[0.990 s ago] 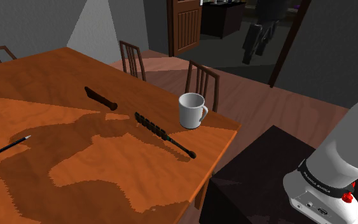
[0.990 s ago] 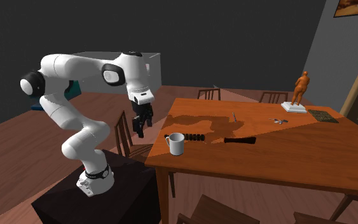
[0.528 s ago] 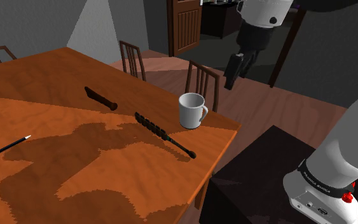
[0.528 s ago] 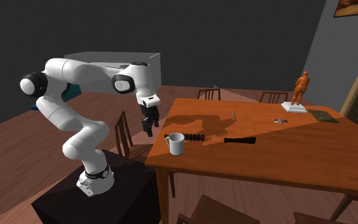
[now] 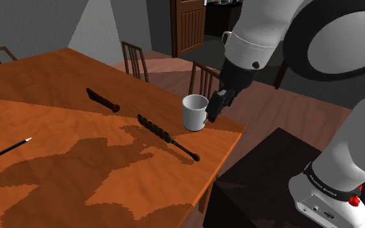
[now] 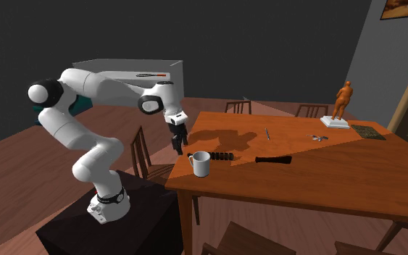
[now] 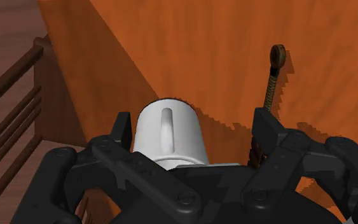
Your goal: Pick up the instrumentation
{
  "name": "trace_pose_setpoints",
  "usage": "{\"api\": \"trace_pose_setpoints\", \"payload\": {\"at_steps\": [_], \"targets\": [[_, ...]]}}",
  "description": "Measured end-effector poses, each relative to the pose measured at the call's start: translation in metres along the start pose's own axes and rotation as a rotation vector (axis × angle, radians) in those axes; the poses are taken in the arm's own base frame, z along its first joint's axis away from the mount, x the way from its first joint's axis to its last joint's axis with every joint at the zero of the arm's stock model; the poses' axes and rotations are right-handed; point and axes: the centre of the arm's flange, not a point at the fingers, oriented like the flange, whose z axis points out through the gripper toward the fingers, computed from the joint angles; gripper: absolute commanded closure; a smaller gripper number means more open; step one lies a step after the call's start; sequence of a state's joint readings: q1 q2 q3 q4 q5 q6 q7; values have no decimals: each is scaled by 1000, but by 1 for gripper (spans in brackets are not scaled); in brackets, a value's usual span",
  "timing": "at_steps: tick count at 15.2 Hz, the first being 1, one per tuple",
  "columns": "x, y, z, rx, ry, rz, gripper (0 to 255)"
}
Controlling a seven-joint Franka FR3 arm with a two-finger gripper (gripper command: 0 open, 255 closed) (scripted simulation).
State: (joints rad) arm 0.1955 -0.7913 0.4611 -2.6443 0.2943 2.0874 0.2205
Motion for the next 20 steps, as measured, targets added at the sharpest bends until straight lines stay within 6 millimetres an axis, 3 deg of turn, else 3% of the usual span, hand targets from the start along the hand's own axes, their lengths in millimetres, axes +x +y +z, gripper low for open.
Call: {"api": "trace_pose_setpoints", "payload": {"at_steps": [9,17,18,20], "targets": [[-14,-94,63,3,83,-30,0],[-22,-102,101,5,91,-32,0],[-22,-103,103,6,91,-32,255],[-23,-104,105,6,92,-32,255]]}}
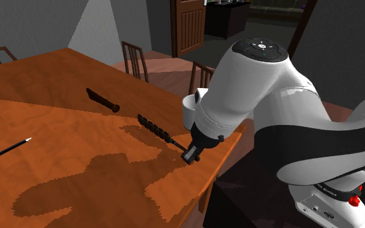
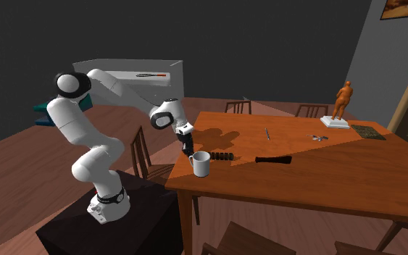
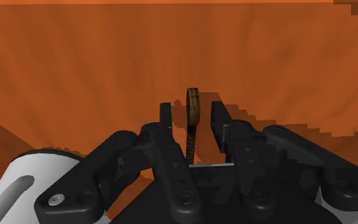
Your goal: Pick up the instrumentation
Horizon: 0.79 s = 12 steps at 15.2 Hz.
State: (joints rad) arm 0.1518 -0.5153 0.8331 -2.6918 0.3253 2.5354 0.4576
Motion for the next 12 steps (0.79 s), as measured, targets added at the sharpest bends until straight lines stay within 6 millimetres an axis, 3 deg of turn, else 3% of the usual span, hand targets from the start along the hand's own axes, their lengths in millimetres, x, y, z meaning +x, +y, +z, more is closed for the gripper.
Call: {"api": "trace_pose_setpoints", "payload": {"at_steps": [8,12], "targets": [[0,0,0,1,1,0,255],[5,1,-15,0,0,0,255]]}}
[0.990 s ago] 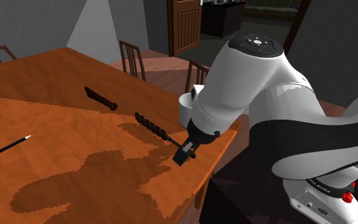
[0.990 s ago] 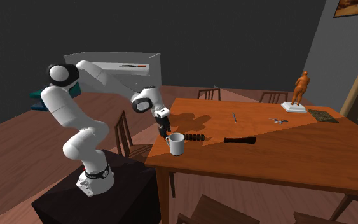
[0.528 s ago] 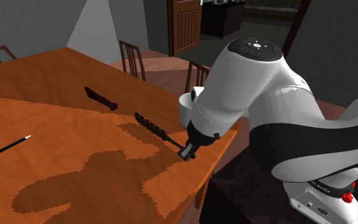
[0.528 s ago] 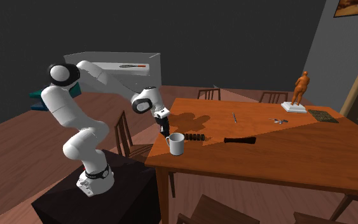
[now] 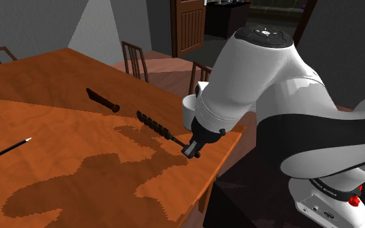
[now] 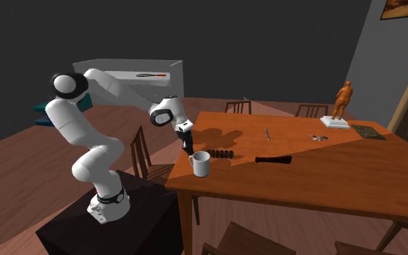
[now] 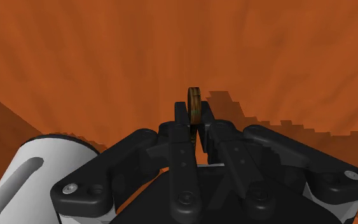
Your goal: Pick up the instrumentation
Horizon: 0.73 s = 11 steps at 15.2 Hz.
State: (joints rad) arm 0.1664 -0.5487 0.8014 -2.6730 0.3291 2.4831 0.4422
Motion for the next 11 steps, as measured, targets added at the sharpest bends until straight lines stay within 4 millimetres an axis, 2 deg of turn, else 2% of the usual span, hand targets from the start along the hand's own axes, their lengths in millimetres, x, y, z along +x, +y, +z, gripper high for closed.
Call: {"api": "trace_pose_setpoints", "payload": {"at_steps": [11], "targets": [[16,-1,-54,0,0,0,255]]}}
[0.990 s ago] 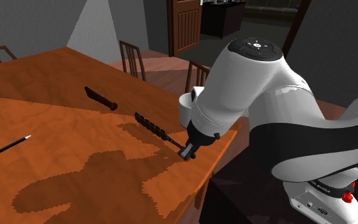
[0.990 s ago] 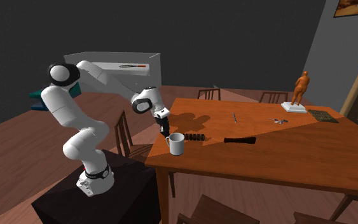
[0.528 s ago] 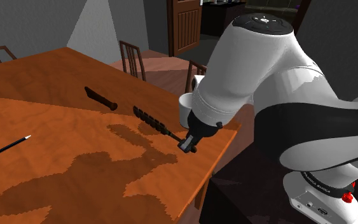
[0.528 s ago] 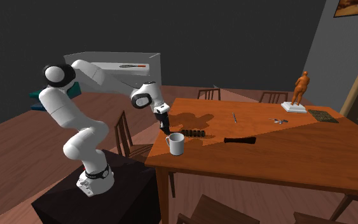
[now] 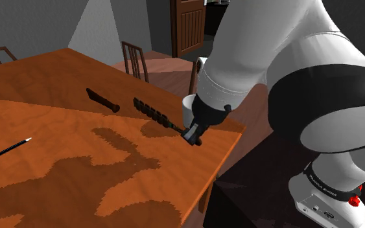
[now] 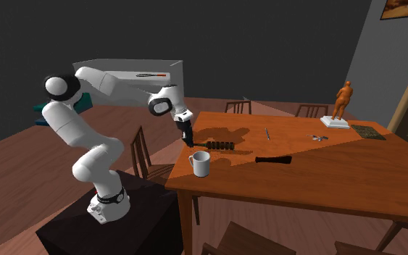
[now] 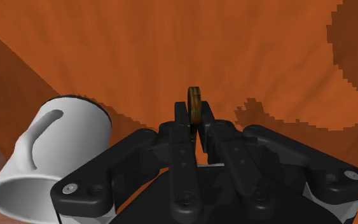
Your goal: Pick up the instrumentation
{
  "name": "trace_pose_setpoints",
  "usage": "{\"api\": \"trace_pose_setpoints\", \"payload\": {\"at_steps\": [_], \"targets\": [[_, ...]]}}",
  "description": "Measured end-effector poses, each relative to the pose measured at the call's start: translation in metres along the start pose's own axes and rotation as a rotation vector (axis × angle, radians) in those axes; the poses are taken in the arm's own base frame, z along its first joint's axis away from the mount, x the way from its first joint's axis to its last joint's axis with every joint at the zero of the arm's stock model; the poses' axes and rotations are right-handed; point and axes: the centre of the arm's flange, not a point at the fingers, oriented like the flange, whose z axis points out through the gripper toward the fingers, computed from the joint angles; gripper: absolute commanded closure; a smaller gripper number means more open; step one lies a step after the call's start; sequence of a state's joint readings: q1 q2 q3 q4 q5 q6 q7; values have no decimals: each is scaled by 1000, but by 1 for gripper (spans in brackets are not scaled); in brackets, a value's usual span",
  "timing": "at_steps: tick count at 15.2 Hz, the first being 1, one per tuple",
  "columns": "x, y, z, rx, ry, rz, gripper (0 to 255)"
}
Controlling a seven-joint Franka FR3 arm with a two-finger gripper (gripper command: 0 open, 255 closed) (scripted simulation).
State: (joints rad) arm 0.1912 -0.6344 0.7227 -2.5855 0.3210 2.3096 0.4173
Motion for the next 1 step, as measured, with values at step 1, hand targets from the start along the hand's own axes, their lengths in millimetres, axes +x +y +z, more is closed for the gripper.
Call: {"api": "trace_pose_setpoints", "payload": {"at_steps": [1], "targets": [[1,0,-3,0,0,0,255]]}}
